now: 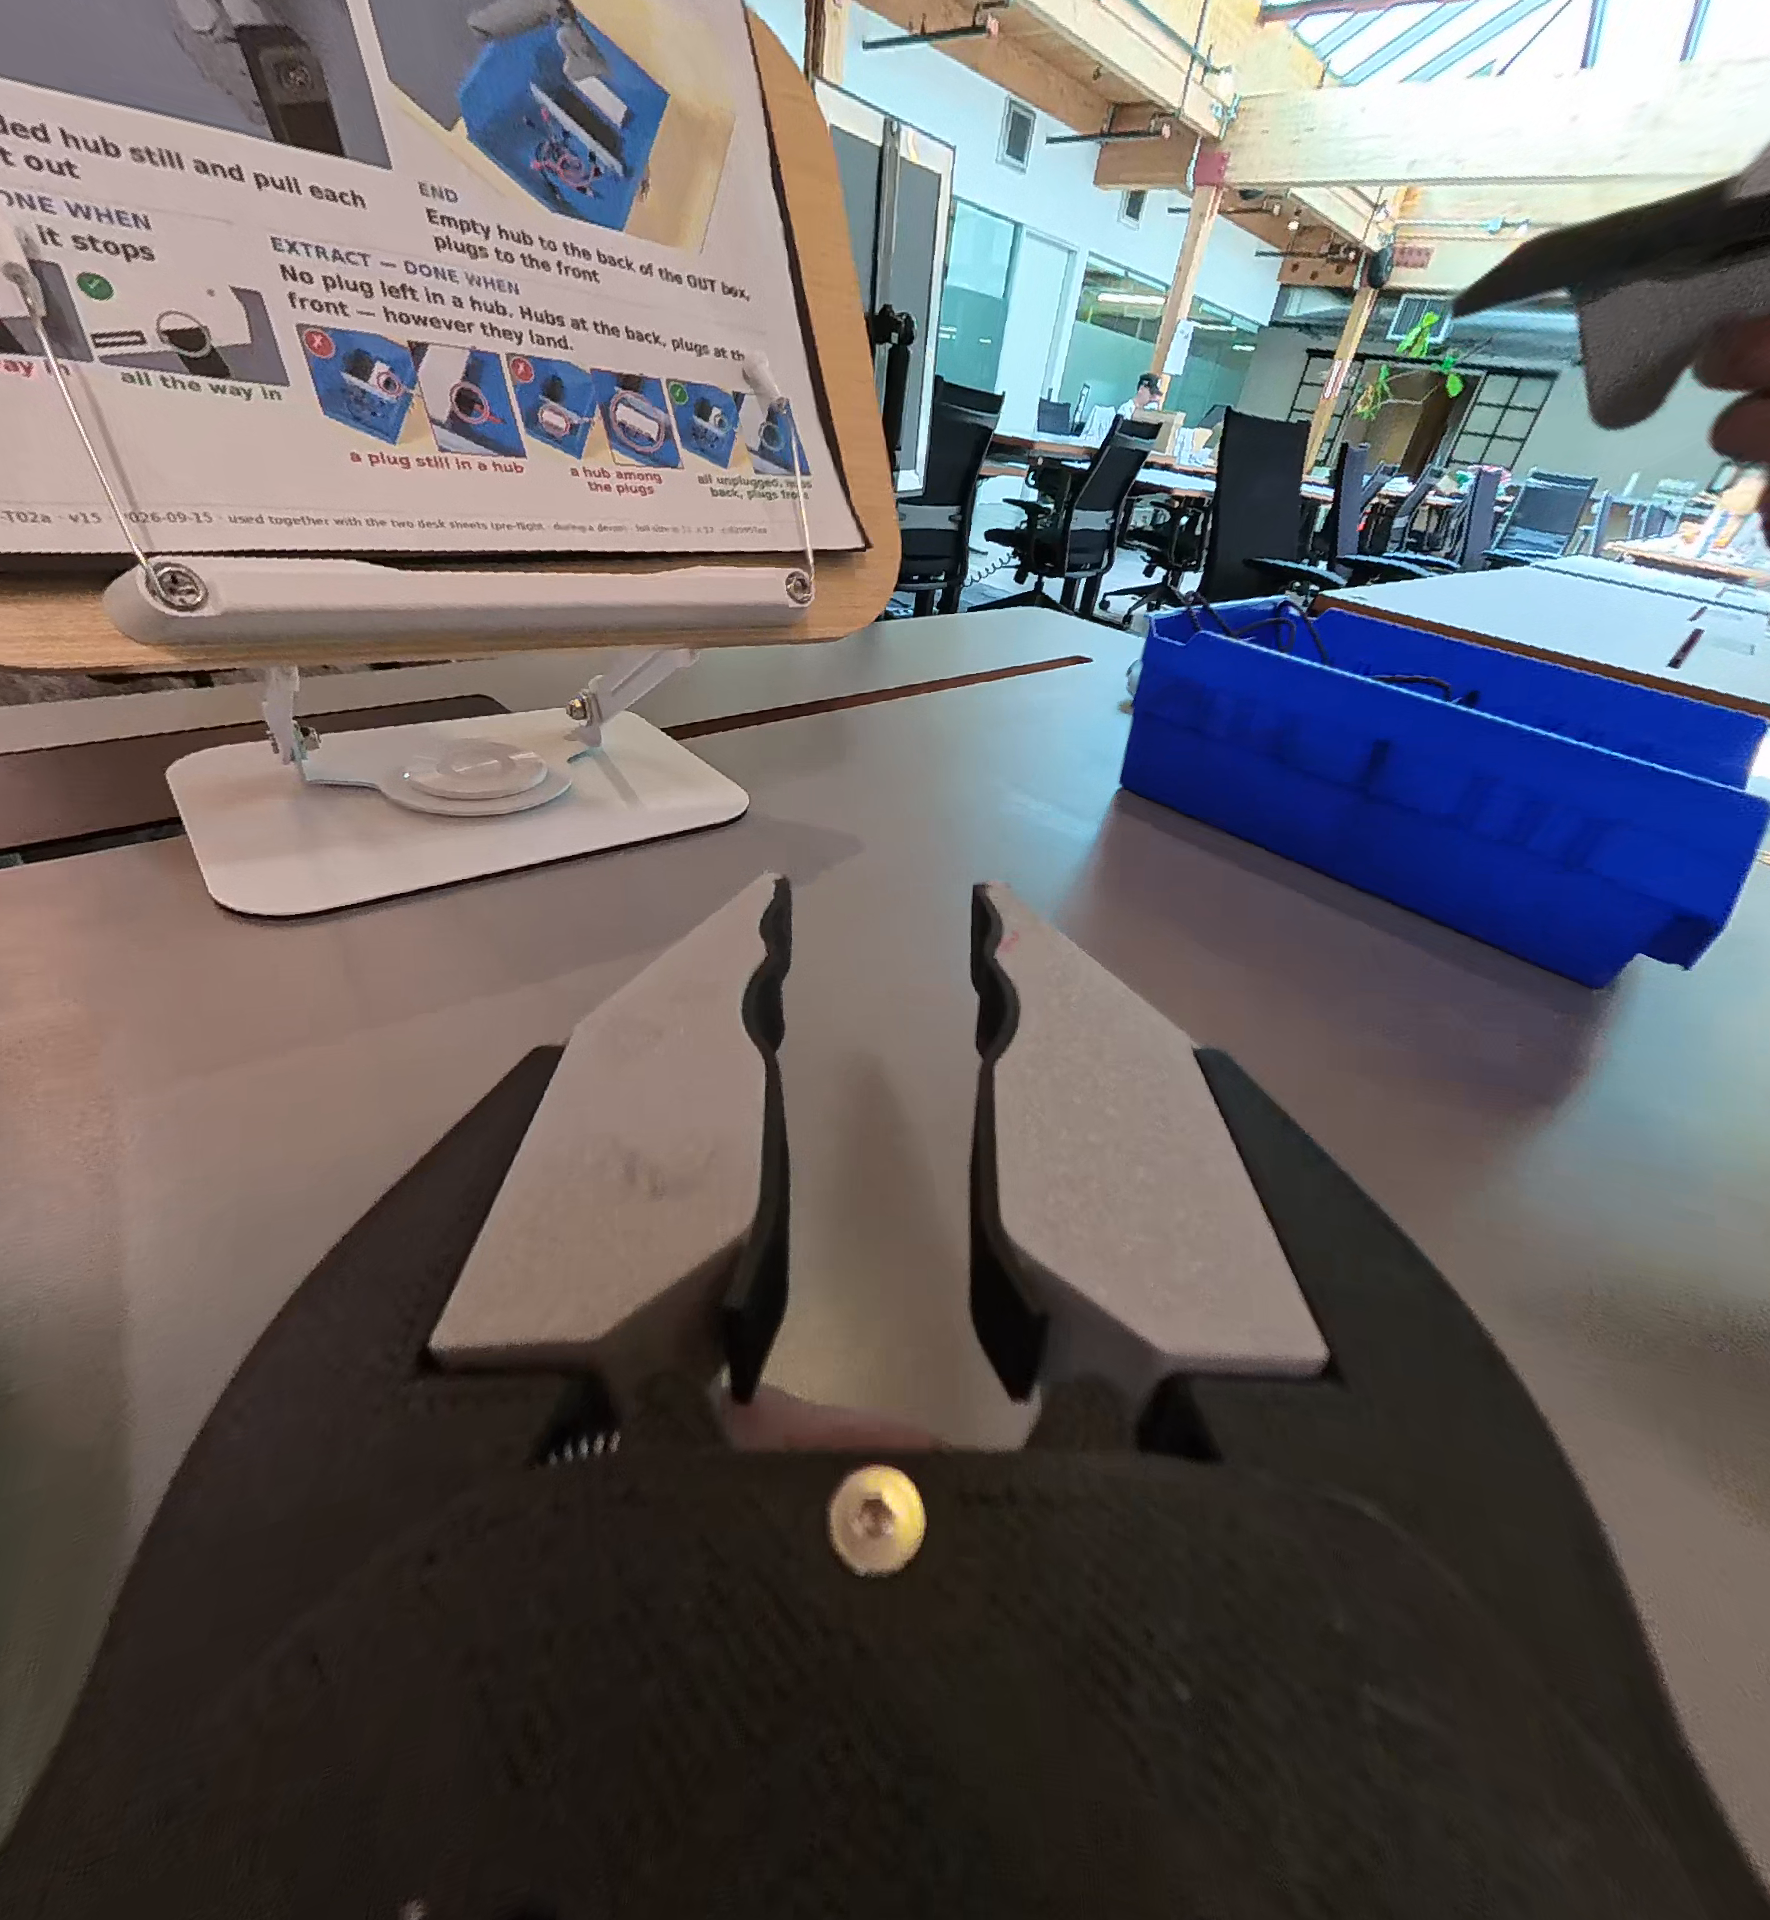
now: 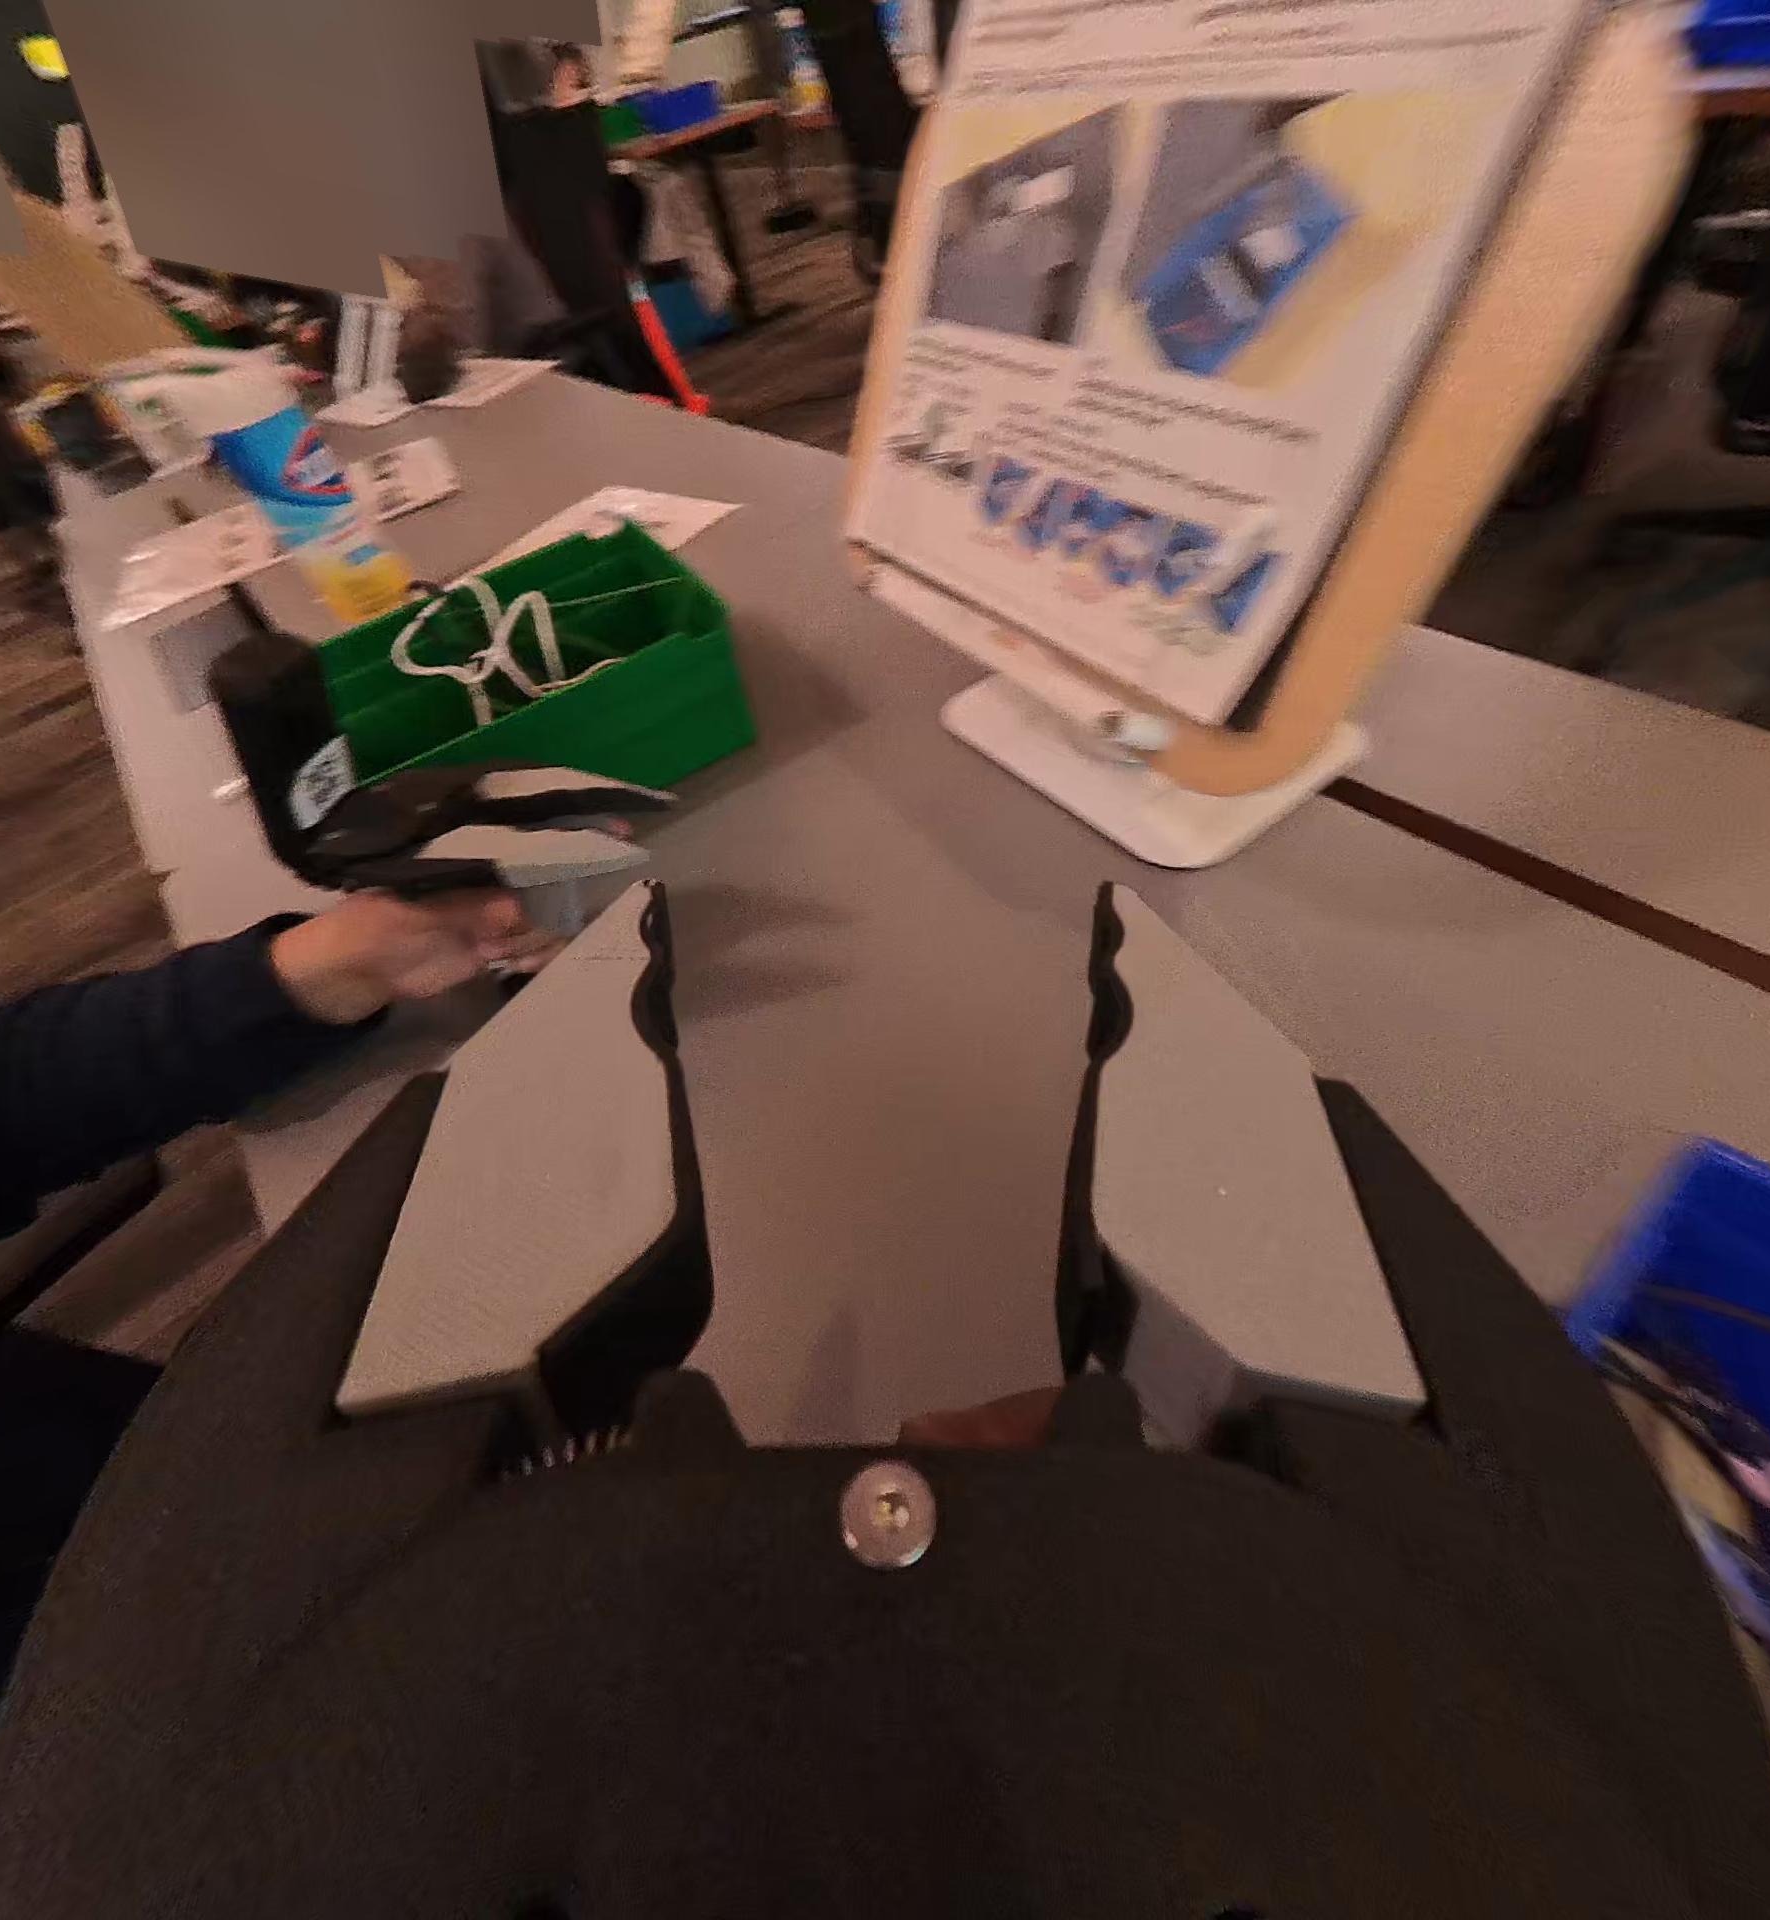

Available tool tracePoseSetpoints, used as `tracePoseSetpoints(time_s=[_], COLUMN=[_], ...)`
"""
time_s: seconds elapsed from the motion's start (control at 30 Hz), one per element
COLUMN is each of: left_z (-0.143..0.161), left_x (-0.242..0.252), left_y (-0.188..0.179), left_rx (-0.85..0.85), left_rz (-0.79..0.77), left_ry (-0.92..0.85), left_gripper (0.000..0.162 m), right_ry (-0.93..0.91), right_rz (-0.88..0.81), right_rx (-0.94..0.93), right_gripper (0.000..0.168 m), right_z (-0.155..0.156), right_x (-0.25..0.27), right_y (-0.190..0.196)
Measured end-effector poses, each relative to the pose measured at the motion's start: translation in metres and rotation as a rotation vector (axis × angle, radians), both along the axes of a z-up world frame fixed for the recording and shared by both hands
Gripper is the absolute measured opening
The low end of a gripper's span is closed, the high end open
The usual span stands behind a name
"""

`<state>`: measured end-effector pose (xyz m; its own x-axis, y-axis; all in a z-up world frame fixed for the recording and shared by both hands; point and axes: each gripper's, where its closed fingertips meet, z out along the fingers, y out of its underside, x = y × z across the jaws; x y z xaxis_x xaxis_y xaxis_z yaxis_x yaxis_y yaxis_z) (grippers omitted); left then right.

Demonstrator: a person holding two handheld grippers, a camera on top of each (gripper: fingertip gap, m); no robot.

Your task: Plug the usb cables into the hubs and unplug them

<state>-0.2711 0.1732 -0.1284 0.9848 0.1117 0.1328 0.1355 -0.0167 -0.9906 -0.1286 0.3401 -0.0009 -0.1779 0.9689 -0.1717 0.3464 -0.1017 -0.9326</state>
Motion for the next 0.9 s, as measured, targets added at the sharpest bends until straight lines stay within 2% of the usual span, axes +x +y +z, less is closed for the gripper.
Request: tracePoseSetpoints(time_s=[0.13,0.2,0.3,0.37,0.5,0.63,0.9], left_z=[-0.005,-0.005,-0.003,-0.003,-0.006,-0.004,-0.008], left_x=[-0.008,-0.010,-0.011,-0.011,-0.010,-0.005,-0.004], left_y=[-0.001,-0.002,-0.003,-0.003,-0.002,-0.001,0.000], left_rx=[-0.021,-0.020,-0.016,-0.016,-0.030,-0.033,-0.056], left_rz=[0.024,0.029,0.030,0.032,0.026,0.015,0.012], left_ry=[-0.012,-0.023,-0.033,-0.031,-0.031,-0.016,-0.015], left_gripper=[0.034,0.035,0.036,0.036,0.037,0.037,0.037], right_ry=[-0.021,-0.058,-0.100,-0.120,-0.135,-0.155,-0.206], right_rz=[0.163,0.206,0.291,0.295,0.236,0.189,0.174], right_rx=[-0.016,-0.034,-0.158,-0.159,-0.019,0.118,0.122], right_gripper=[0.082,0.081,0.081,0.081,0.079,0.078,0.077], right_z=[-0.053,-0.086,-0.124,-0.148,-0.185,-0.200,-0.210], right_x=[-0.037,-0.056,-0.077,-0.089,-0.102,-0.098,-0.095], right_y=[-0.087,-0.113,-0.143,-0.147,-0.137,-0.127,-0.125])
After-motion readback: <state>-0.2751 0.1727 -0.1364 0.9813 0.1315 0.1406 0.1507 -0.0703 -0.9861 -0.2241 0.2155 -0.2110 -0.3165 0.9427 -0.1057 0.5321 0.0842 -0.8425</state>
